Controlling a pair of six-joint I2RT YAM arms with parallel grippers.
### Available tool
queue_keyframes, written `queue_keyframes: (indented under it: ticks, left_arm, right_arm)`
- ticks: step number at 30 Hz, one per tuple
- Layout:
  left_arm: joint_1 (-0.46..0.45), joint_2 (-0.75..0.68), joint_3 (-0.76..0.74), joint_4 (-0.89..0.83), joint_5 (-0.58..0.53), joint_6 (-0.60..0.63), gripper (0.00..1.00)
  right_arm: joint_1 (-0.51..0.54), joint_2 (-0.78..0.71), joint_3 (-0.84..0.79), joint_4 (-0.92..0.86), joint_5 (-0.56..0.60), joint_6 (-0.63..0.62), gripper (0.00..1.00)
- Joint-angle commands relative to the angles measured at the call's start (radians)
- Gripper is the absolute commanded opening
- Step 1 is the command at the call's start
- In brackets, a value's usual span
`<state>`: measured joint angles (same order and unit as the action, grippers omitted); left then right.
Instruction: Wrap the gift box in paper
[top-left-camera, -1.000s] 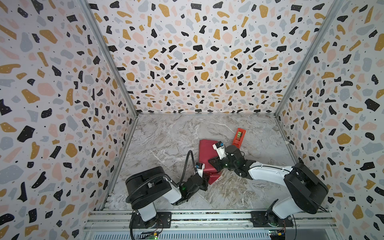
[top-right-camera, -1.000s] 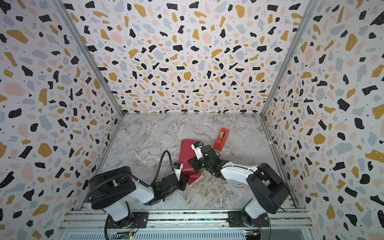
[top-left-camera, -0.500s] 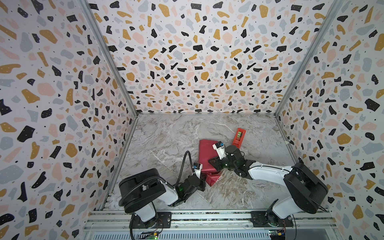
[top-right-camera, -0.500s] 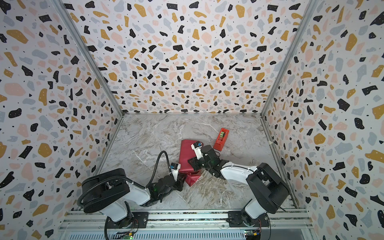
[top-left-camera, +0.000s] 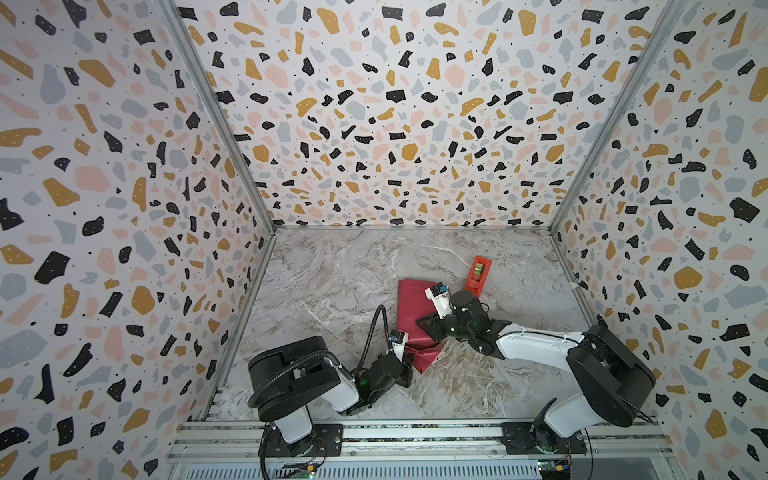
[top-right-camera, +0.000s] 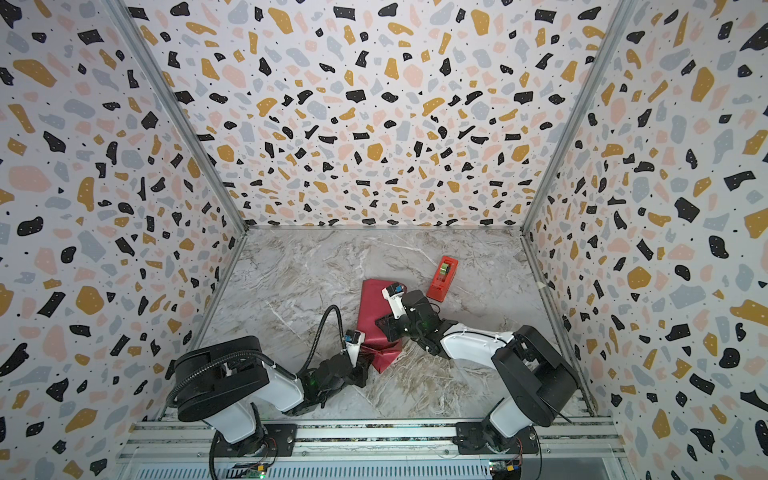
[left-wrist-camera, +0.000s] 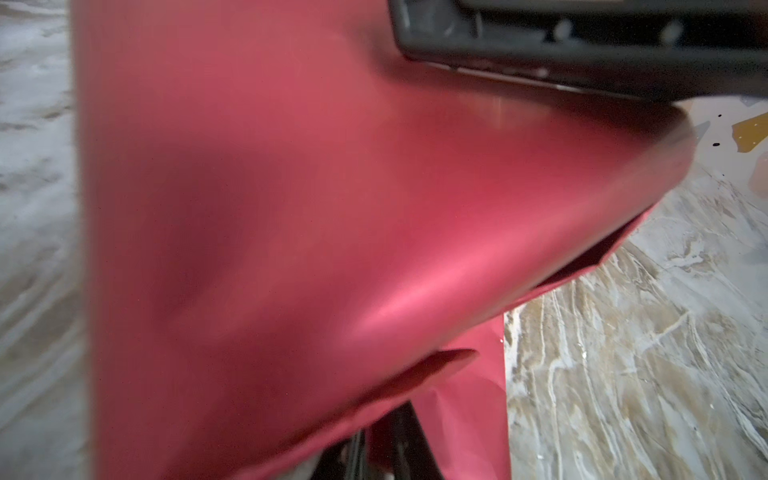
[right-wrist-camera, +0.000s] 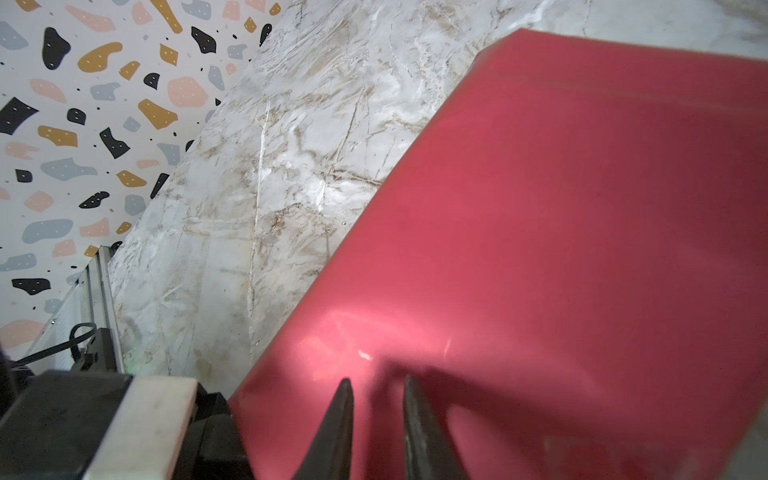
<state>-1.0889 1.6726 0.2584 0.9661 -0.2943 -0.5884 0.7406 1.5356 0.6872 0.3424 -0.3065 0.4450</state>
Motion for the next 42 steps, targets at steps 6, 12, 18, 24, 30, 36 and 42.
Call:
queue_keyframes:
  ticks: [6,12,18,24,30,36,42]
  left_arm:
    - [-0.047,0.012,-0.034,0.038,-0.017,-0.008,0.12]
    - [-0.078,0.005,-0.028,0.021,-0.017,-0.010,0.11]
    - [-0.101,0.033,-0.005,0.003,0.002,-0.006,0.09]
    - [-0.125,0.037,0.011,-0.016,0.012,-0.002,0.08]
    - [-0.145,0.043,0.023,-0.024,0.020,-0.001,0.07]
    - [-0.147,-0.016,0.028,-0.055,0.014,0.007,0.09]
    - [-0.146,-0.216,0.017,-0.169,-0.076,0.025,0.21]
  right_arm:
    - [0.013,0.066,-0.051,-0.209,-0.019,0.010,0.23]
    - [0.013,0.065,-0.049,-0.211,-0.016,0.011,0.23]
    - [0.013,0.064,-0.041,-0.218,-0.016,0.012,0.23]
    - [0.011,0.069,-0.032,-0.224,-0.014,0.008,0.23]
    - [0.011,0.077,-0.028,-0.221,-0.014,0.009,0.23]
    - [0.011,0.083,-0.028,-0.217,-0.014,0.010,0.23]
    - [0.010,0.079,-0.018,-0.224,-0.013,0.006,0.23]
